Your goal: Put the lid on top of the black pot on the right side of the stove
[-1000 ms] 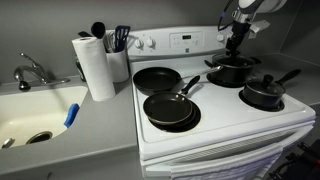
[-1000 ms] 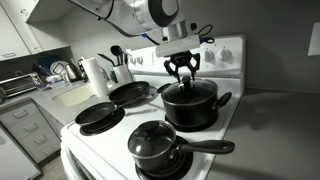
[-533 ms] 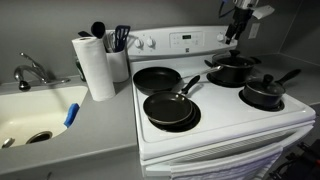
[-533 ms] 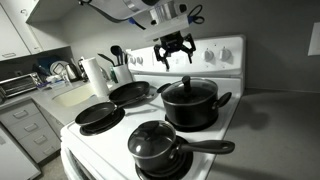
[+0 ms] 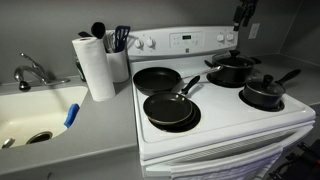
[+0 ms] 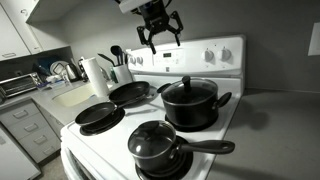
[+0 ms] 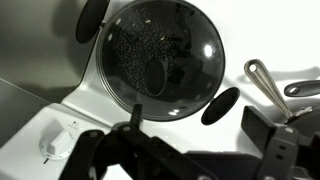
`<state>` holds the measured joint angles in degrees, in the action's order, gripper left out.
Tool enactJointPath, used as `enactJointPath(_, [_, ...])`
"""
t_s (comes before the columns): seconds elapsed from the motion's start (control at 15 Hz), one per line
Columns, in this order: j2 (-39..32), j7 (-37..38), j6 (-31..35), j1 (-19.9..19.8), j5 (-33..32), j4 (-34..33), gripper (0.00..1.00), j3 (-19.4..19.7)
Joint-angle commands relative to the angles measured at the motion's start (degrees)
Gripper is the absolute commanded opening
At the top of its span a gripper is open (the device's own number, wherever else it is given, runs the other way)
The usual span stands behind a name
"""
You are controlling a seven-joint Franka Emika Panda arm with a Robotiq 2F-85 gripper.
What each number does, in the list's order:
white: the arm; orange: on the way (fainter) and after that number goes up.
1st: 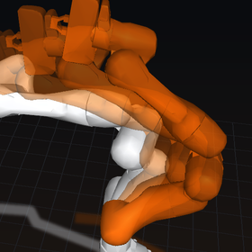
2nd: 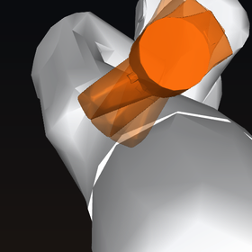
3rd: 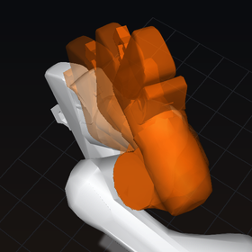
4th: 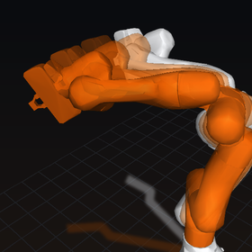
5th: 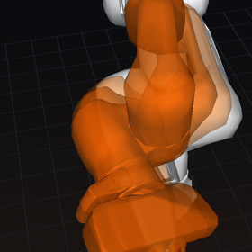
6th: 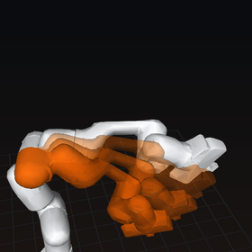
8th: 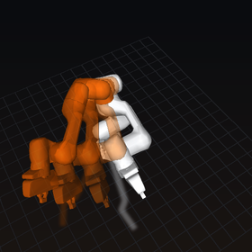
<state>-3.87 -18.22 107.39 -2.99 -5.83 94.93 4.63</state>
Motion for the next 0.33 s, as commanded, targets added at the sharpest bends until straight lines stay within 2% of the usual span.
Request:
enactJointPath(0.0, [1.19, 0.35, -2.69, 0.15, -0.20, -0.64, 1.00, -0.88])
enactJointPath(0.27, [1.69, 0.26, -3.33, 0.49, -0.01, -0.49, 1.00, -1.17])
